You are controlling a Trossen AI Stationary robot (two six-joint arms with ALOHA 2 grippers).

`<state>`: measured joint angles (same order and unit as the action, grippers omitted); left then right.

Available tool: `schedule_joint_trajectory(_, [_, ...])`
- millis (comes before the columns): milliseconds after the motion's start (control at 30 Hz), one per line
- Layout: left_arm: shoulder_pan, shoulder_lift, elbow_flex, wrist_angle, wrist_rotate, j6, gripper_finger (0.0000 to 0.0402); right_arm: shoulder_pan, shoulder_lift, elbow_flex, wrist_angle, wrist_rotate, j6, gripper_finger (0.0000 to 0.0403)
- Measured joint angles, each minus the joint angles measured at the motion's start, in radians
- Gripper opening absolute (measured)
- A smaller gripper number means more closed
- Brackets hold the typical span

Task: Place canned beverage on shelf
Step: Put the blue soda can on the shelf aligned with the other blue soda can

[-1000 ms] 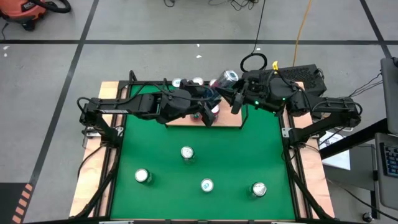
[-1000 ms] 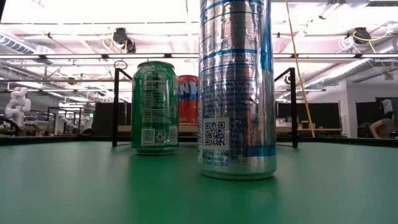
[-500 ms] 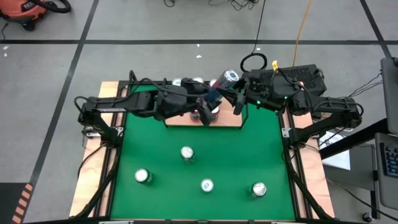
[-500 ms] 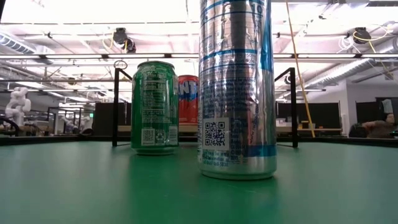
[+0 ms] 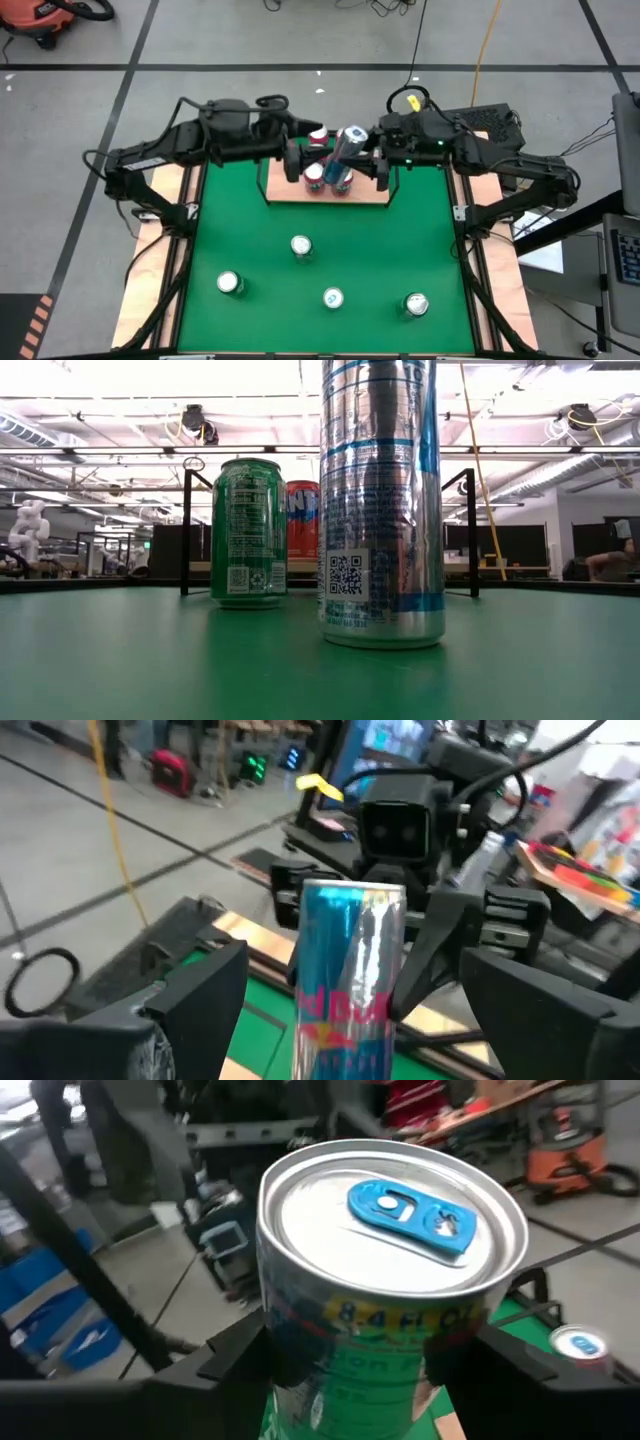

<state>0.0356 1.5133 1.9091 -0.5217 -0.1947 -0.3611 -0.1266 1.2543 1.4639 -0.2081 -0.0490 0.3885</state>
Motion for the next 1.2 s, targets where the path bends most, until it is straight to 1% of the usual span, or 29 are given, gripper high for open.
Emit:
schedule_joint_trajectory(133, [0.035,0.000,-0.001,-0.007,0.117,0.000,0.0363,-0.023,0.044,0.000,0.010,-0.090,-0.001,0.0232])
schedule_joint_trajectory(167, [0.040,0.000,0.000,-0.013,0.136,0.001,0.0363,-0.025,0.055,0.000,0.016,-0.111,-0.001,0.0232])
schedule_joint_trajectory(233, [0.046,0.004,0.000,-0.040,0.141,0.004,0.0363,-0.026,0.072,0.000,0.017,-0.138,-0.001,0.0232])
schedule_joint_trajectory(333, [0.062,0.007,-0.001,-0.091,0.145,0.011,0.0363,-0.025,0.087,0.000,0.018,-0.145,-0.001,0.0232])
schedule_joint_trajectory(433, [0.076,0.006,-0.002,-0.122,0.182,0.028,0.0363,-0.025,0.095,0.000,0.023,-0.166,-0.001,0.0233])
schedule_joint_trajectory(600, [0.093,0.014,-0.002,-0.116,0.305,0.029,0.0363,-0.025,0.100,0.000,0.021,-0.166,-0.015,0.0234])
schedule_joint_trajectory(733, [0.100,0.034,-0.002,-0.109,0.340,0.027,0.0364,-0.025,0.101,0.000,0.024,-0.166,-0.034,0.0235])
schedule_joint_trajectory(833, [0.101,0.057,-0.002,-0.071,0.351,0.005,0.0364,-0.025,0.101,0.000,0.024,-0.166,-0.039,0.0235])
schedule_joint_trajectory(967, [0.101,0.087,-0.002,-0.061,0.332,0.002,0.0358,-0.025,0.102,0.000,0.013,-0.164,-0.057,0.0235])
schedule_joint_trajectory(1067, [0.101,0.092,-0.003,-0.054,0.326,0.001,0.0338,-0.025,0.102,0.000,0.013,-0.164,-0.057,0.0235])
schedule_joint_trajectory(1200, [0.101,0.097,-0.002,-0.038,0.322,0.002,0.0300,-0.025,0.102,0.001,0.009,-0.164,-0.057,0.0235])
